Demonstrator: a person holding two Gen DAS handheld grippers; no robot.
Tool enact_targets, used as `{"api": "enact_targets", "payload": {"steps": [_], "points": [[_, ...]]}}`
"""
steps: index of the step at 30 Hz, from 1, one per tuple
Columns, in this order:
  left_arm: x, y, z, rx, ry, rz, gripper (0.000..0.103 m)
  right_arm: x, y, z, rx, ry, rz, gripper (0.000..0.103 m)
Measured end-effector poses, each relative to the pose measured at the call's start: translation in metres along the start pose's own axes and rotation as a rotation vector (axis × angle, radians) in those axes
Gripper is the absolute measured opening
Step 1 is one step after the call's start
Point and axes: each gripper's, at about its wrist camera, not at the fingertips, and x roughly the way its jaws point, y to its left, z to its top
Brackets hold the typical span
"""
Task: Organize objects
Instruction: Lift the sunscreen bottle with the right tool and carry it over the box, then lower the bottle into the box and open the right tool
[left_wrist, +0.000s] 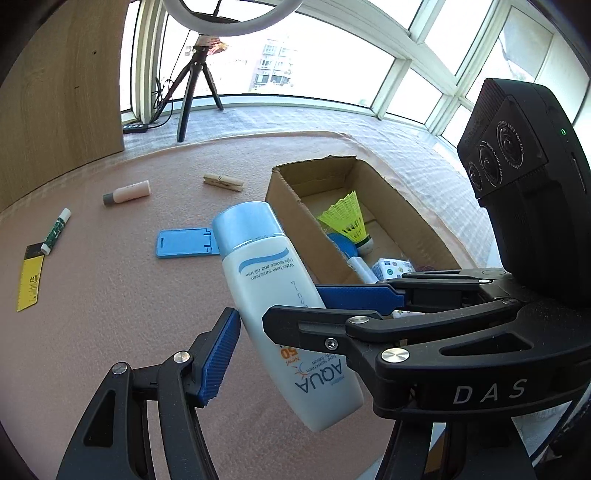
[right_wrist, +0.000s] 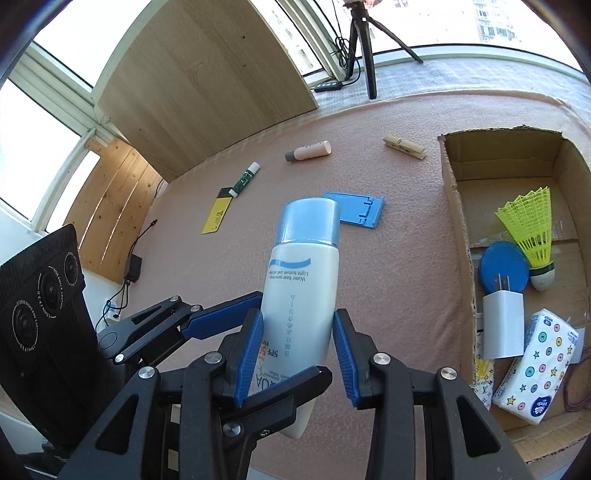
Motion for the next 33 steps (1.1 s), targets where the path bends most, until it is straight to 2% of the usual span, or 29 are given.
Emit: {"api": "enact_targets", "payload": {"steps": [9, 16, 25, 27, 28, 29, 33], "points": [[0.034, -0.064, 0.026, 0.111, 0.017, -0.074, 0.067, -0.052, -0.053, -0.007, 0.098, -0.089, -0.062, 0.036], [0.057, -0.092, 0.030, 0.150, 0.044, -0.108, 0.067, -0.071, -0.085, -0.016, 0.157, -0.121, -0.092, 0.036], [0.063, -0.096, 0.029, 0.162, 0.065, -0.100, 0.069, -0.072, -0.095, -0.022, 0.172, -0.125, -0.115, 0.036], [0.062, -0.092, 0.030, 0.160, 0.061, -0.090, 0.071, -0.073, -0.093, -0.022, 0.173, -0.135, -0.134, 0.039], [0.061, -0.091, 0.029, 0.157, 0.060, -0.087, 0.071, -0.073, -0.093, -0.021, 0.179, -0.137, -0.152, 0.046], [0.060, -0.088, 0.029, 0.152, 0.058, -0.085, 0.072, -0.074, -0.094, -0.021, 0.188, -0.142, -0.166, 0.048], [0.053, -0.077, 0.027, 0.131, 0.048, -0.074, 0.071, -0.078, -0.097, -0.021, 0.212, -0.160, -0.161, 0.048]]}}
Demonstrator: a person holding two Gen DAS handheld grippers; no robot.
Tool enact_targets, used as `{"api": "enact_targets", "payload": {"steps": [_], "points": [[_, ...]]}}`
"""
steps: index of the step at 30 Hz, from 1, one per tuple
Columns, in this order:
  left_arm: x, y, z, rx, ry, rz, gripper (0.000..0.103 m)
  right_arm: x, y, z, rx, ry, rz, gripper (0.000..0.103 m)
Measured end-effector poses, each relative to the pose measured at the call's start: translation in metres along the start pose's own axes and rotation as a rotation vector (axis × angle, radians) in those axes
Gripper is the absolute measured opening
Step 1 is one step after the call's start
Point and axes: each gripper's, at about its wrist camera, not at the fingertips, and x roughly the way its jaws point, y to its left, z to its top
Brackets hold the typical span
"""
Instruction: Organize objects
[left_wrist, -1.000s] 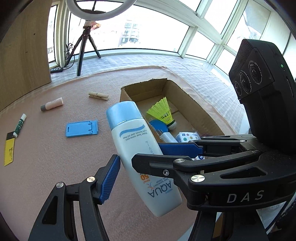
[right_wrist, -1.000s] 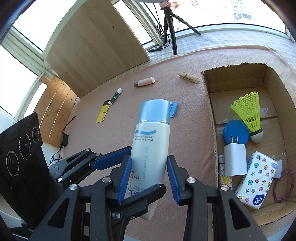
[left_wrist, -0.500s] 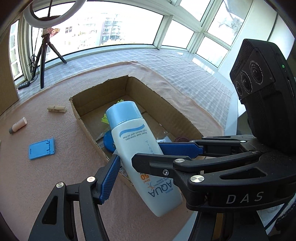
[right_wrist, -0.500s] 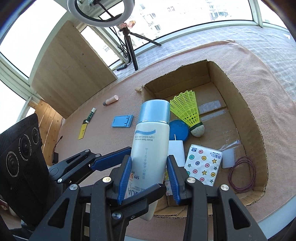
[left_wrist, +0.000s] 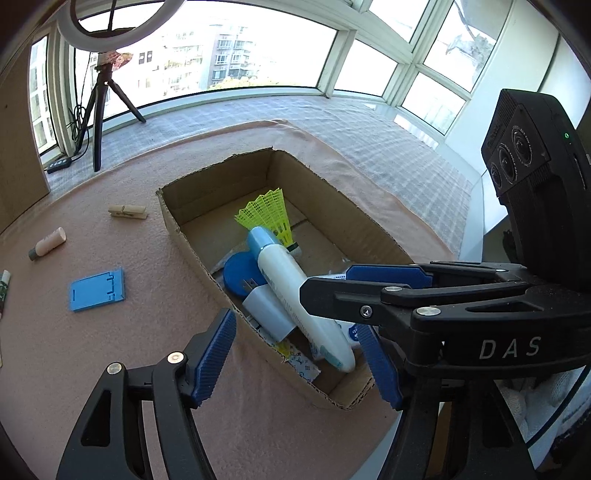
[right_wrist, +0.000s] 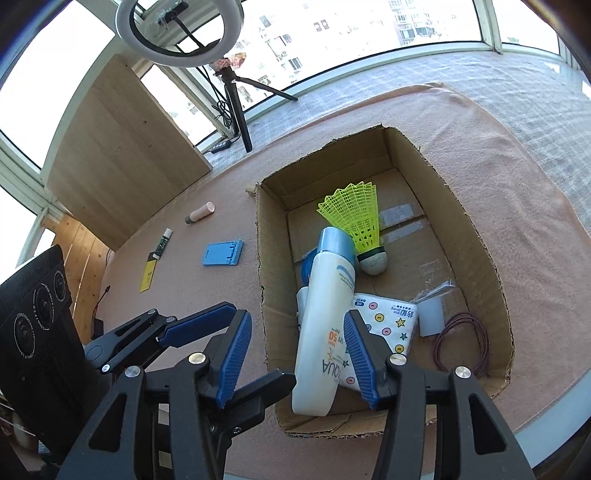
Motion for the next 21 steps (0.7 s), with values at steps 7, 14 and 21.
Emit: {"api": "enact_targets", "payload": {"steps": [7, 14, 21], "points": [[-0.014, 0.022, -0.008, -0.035, -0.012, 0.054, 0.072, -0.004, 0.008, -0.001, -0.020, -0.019, -0.016, 0.048], [-0.034, 0.059, -0.024, -0.112, -0.027, 0.104, 0.072, -0.002, 0.022, -0.006, -0.057, -0.025, -0.032, 0.051], [-0.058, 0.106, -0.042, -0.203, -0.044, 0.170, 0.072, 0.002, 0.036, -0.012, -0.077, -0.026, -0.027, 0.051]]}}
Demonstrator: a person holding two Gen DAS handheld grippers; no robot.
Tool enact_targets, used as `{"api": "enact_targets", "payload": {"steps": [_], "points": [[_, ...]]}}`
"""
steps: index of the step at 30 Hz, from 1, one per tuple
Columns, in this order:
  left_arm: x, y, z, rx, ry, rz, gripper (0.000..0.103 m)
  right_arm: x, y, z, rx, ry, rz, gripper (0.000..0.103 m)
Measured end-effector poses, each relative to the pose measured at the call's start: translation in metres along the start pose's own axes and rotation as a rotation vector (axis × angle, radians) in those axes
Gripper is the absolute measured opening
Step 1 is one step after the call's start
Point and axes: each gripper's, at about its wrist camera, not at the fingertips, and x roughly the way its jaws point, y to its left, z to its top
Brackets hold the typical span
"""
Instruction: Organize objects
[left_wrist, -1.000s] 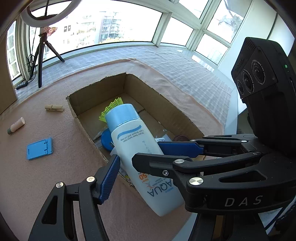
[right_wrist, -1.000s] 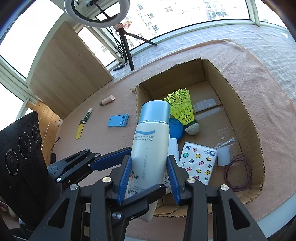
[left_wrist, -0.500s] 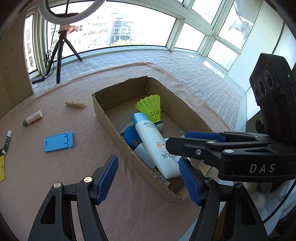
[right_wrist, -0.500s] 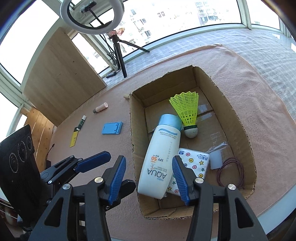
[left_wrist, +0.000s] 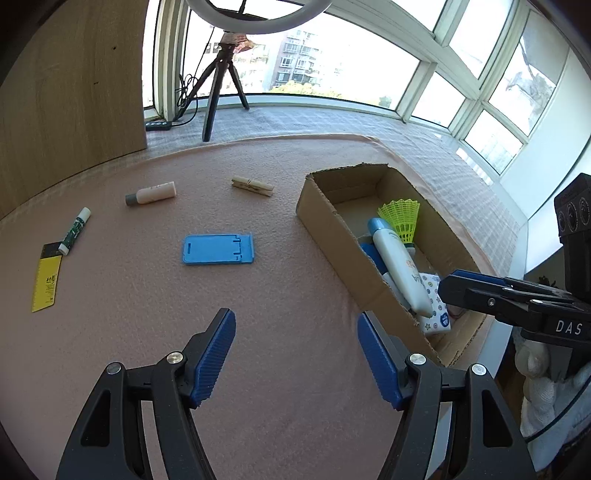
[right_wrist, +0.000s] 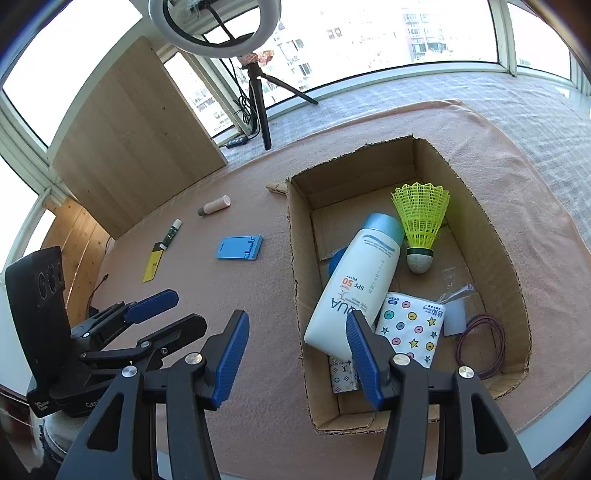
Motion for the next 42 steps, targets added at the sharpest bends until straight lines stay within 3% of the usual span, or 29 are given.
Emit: {"api": "enact_targets", "payload": {"steps": [14, 22, 33, 42], "points": [[-0.040, 0.129, -0.018, -0.154, -0.003, 0.179, 0.073, 0.001, 0.045, -0.012, -0.056, -0.035, 0.021, 0.051], [-0.028, 0.211, -0.005, -0.179, 0.070, 0.273, 0.077, 0.004, 0.073, -0.026, -0.129, -0.017, 0.009, 0.051], [0.021, 0.281, 0.032, -0.249, 0.149, 0.286, 0.077, 0.005, 0.071, -0.044, -0.089, 0.021, 0.013, 0.052], [0.048, 0.300, 0.044, -0.246, 0.210, 0.285, 0.077, 0.005, 0.047, -0.047, 0.013, 0.039, -0.012, 0.052]]}}
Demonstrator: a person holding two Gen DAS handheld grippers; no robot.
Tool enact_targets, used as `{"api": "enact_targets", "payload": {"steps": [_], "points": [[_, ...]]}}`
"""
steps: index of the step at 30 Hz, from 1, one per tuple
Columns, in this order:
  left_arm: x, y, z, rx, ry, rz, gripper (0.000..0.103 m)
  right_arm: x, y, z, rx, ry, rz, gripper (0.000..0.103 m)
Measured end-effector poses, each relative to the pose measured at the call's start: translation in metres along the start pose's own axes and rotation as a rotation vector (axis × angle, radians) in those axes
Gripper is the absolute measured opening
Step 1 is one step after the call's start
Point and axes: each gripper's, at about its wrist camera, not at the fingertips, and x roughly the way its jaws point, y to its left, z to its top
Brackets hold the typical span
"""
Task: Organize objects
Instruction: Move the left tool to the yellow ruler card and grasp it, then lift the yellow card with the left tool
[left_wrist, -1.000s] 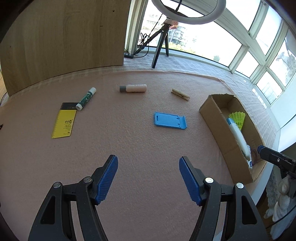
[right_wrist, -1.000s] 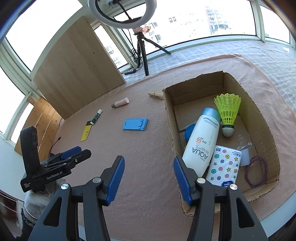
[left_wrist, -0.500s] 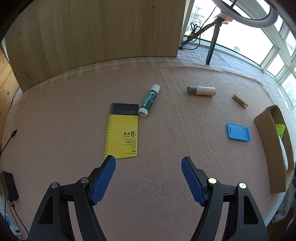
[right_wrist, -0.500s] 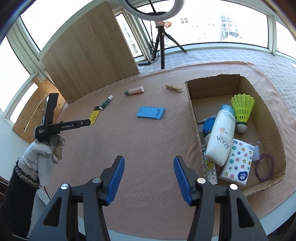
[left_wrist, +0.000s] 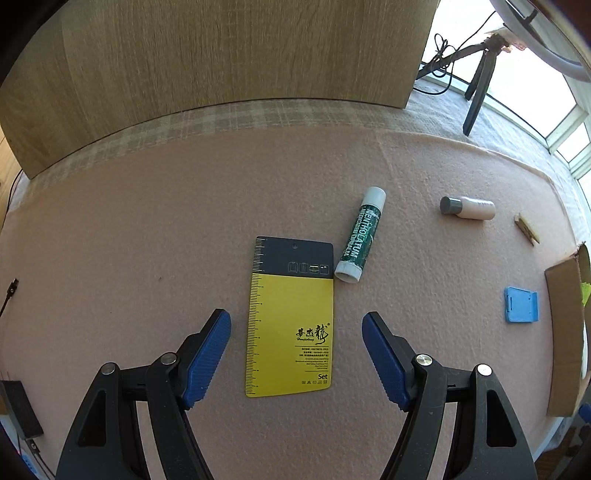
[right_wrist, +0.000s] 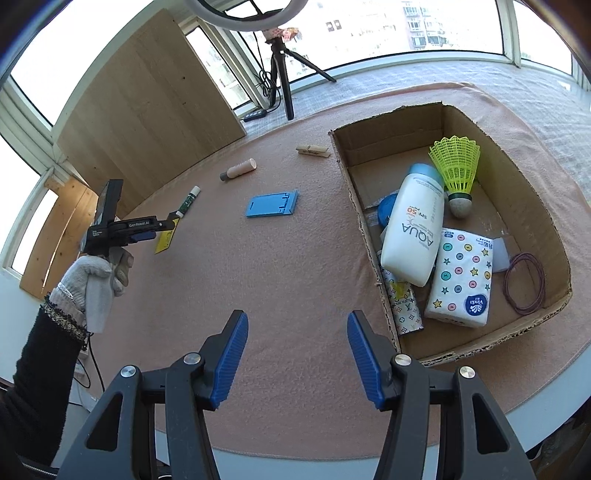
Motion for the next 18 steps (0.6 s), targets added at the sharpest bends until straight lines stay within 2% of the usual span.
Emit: {"api": "enact_targets", "payload": {"steps": [7, 10, 12, 15, 18], "points": [[0.010, -0.007, 0.007, 0.026, 0.007, 0.038, 0.076, -0.001, -0.004, 0.003, 0.014, 0.001, -0.008, 0.052], [0.011, -0.011, 0.005, 0.047, -0.004, 0.064, 0.073, 0.000, -0.003, 0.003, 0.011, 0.003, -0.008, 0.052], [0.010, -0.016, 0.003, 0.060, -0.016, 0.063, 0.067, 0.000, -0.003, 0.003, 0.015, 0.004, -0.007, 0.052], [0.007, -0.024, -0.001, 0.079, -0.025, 0.060, 0.054, 0.001, -0.003, 0.004, 0.017, 0.004, -0.006, 0.052], [0.004, -0.025, -0.006, 0.082, -0.029, 0.062, 0.054, 0.001, -0.003, 0.005, 0.017, -0.001, -0.001, 0.052]]}}
